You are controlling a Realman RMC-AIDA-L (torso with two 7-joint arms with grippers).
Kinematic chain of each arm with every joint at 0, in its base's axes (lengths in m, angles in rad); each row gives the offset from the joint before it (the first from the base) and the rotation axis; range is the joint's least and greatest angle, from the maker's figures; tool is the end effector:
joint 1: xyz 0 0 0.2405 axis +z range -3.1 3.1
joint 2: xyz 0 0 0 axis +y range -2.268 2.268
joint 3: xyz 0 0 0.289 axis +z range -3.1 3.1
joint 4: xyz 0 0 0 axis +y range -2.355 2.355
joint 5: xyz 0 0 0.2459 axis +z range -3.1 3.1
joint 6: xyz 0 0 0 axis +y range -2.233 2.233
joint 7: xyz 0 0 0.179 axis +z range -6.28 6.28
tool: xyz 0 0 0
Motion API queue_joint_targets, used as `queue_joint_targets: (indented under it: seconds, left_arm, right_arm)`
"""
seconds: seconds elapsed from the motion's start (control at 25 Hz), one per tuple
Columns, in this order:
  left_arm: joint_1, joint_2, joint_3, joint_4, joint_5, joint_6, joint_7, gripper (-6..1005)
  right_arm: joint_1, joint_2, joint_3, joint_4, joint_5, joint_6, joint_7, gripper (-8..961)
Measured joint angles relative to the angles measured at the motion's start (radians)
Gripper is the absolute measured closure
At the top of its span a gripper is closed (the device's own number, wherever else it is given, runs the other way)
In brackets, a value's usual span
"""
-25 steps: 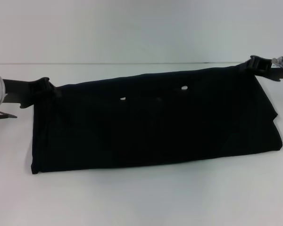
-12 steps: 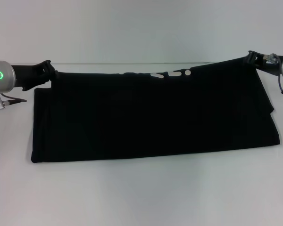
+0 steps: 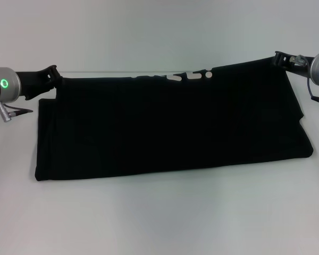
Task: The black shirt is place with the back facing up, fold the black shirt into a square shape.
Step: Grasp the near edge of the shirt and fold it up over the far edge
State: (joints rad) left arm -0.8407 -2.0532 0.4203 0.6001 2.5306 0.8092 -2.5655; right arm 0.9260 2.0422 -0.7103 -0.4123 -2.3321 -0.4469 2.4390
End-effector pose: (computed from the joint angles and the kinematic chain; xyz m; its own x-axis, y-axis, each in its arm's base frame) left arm -0.3237 0.5375 0.0082 0.0800 0.6738 0.7346 0.9762 0.0961 -0.1944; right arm 0.2862 0.5753 -0.0252 0.3122 -0.5990 -0.7374 -0.9209 -0.0001 -0.3898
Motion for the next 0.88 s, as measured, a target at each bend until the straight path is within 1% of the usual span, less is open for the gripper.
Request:
queue_joint_targets:
  seconds: [0.24,0.32,0.52,0.6,0.72,0.8,0.84,0.88]
  left_arm:
    - [-0.009,-0.004,0.0,-0.02,-0.004,-0.032,0.01,983]
    - [-0.014,-0.006,0.001,-0.026,-0.011,-0.045,0.018,984]
    - [-0.026,-0.008,0.003,-0.059,-0.038,-0.082,0.031,961]
    - [-0.027,-0.008,-0.001,-0.068,-0.057,-0.096,0.029,950]
    - [-0.022,-0.002,-0.002,-0.07,-0.096,-0.065,0.028,933]
    - [-0.013,0.006,-0.006,-0.06,-0.11,-0.012,0.028,922]
    - [-0.005,0.013,-0.009,-0.055,-0.116,0.028,0.028,880]
    - [0.005,0.022,-0.01,-0.05,-0.125,0.072,0.027,839]
  right_arm:
    - [0.001,-0.014,-0.002,0.016,-0.005,-0.006,0.002,920]
    - [0.002,-0.016,-0.003,0.016,-0.007,-0.007,0.003,920]
    - [0.018,-0.026,-0.058,0.016,-0.051,-0.005,0.01,920]
    - [0.028,-0.034,-0.07,0.016,-0.07,0.002,0.011,846]
    - [0.038,-0.058,-0.071,0.01,-0.075,-0.014,0.023,736]
    - [0.041,-0.083,-0.071,0.004,-0.076,-0.065,0.053,694]
    - [0.04,-0.099,-0.071,-0.002,-0.077,-0.11,0.075,672]
    - [0.037,-0.11,-0.071,-0.006,-0.077,-0.142,0.088,651]
